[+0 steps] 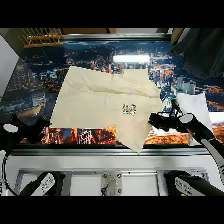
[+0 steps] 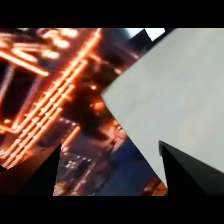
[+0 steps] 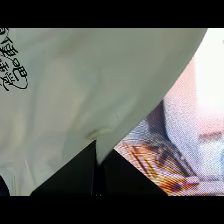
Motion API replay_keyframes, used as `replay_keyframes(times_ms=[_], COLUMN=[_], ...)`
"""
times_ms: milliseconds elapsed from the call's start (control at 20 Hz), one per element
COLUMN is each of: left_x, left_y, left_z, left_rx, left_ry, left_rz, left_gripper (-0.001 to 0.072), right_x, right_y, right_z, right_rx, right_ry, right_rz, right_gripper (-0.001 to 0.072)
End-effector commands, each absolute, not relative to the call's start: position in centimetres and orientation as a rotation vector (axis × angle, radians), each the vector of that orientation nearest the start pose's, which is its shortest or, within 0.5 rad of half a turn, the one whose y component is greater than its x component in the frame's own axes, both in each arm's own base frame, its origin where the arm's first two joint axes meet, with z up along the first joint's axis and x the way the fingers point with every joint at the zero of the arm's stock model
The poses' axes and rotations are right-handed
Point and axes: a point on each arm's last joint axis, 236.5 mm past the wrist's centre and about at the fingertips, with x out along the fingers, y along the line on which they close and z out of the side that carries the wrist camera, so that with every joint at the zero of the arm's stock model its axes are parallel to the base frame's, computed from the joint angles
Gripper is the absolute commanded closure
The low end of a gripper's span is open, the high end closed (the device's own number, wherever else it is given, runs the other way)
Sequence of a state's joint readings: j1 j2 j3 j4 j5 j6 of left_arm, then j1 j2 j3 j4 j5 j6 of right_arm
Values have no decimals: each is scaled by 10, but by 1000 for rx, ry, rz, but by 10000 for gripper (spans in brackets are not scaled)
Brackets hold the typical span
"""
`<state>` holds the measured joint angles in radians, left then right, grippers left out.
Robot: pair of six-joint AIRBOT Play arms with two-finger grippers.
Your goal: Fold the clothes and pants, and hang the long-sleeved shirts on hangers.
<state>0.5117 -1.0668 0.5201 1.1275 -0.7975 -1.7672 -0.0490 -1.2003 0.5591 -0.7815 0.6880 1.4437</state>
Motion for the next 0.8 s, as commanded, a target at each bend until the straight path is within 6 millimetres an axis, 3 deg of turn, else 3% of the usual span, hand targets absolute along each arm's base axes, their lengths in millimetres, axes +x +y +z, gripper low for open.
replay_keyframes(times_ms=[0, 300, 350, 450, 500, 600, 650, 750], left_x=[288, 335, 342, 352, 355, 363, 370, 391], left_y=[65, 25, 20, 15, 15, 17, 20, 31], left_z=[-118, -118, -117, -112, -108, -89, -71, -9], left_rx=[-1031, -941, -929, -917, -908, -900, -891, -840], left_ry=[1123, 1179, 1184, 1192, 1187, 1153, 1112, 979], left_rz=[490, 355, 337, 311, 301, 280, 262, 201], left_gripper=[46, 46, 82, 558, 705, 702, 702, 702], right_x=[325, 325, 325, 325, 325, 330, 336, 357], right_y=[91, 91, 91, 91, 91, 90, 89, 78], right_z=[-97, -97, -97, -97, -96, -89, -80, -39], right_rx=[768, 767, 767, 767, 767, 757, 730, 646], right_ry=[1221, 1220, 1221, 1220, 1219, 1201, 1185, 1134], right_rz=[60, 60, 60, 60, 61, 70, 88, 141], right_gripper=[702, 702, 702, 701, 702, 702, 703, 703])
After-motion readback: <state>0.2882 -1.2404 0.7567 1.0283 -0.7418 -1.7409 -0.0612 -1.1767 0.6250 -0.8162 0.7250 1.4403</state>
